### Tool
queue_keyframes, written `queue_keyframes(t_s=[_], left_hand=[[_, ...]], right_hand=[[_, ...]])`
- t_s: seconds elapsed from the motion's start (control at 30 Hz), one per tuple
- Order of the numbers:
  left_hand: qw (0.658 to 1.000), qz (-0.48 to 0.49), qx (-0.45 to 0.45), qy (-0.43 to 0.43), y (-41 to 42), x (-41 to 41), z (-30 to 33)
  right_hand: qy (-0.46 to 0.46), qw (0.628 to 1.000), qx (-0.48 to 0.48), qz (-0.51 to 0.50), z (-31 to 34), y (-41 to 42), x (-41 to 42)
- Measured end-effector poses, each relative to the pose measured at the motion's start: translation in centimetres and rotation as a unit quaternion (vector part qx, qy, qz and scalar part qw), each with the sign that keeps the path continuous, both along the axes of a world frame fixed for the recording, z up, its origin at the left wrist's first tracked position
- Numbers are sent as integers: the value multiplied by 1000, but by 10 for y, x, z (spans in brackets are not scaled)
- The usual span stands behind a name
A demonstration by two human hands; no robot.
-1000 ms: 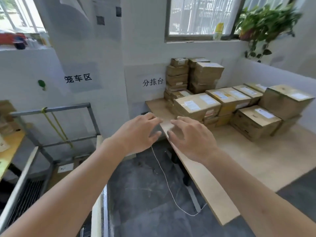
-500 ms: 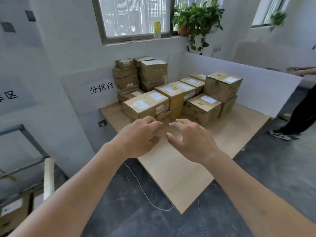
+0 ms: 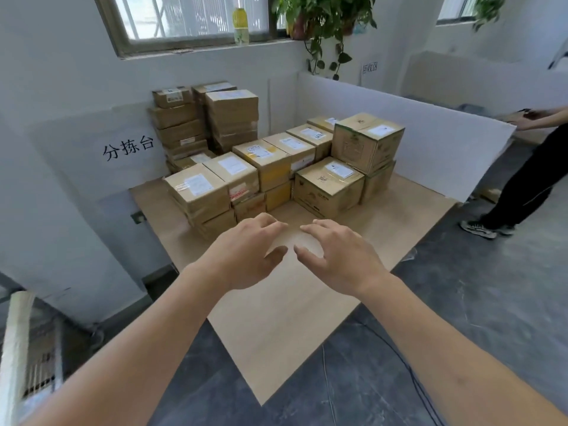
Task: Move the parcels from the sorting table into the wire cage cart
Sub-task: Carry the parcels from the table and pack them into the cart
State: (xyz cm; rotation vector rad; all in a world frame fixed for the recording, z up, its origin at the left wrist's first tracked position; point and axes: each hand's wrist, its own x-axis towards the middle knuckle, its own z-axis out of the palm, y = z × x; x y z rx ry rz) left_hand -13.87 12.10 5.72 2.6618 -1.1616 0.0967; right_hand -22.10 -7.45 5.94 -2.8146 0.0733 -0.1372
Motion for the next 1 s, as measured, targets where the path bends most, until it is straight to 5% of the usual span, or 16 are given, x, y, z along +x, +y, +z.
queue_keyframes(t_s=[0.67, 1.0], left_hand=[[997, -76, 18, 0, -140, 129, -25], [999, 21, 37, 33, -282, 162, -48]], right_hand=[[33, 998, 24, -48, -27, -129, 106], [30, 999, 17, 5, -54, -302, 166]])
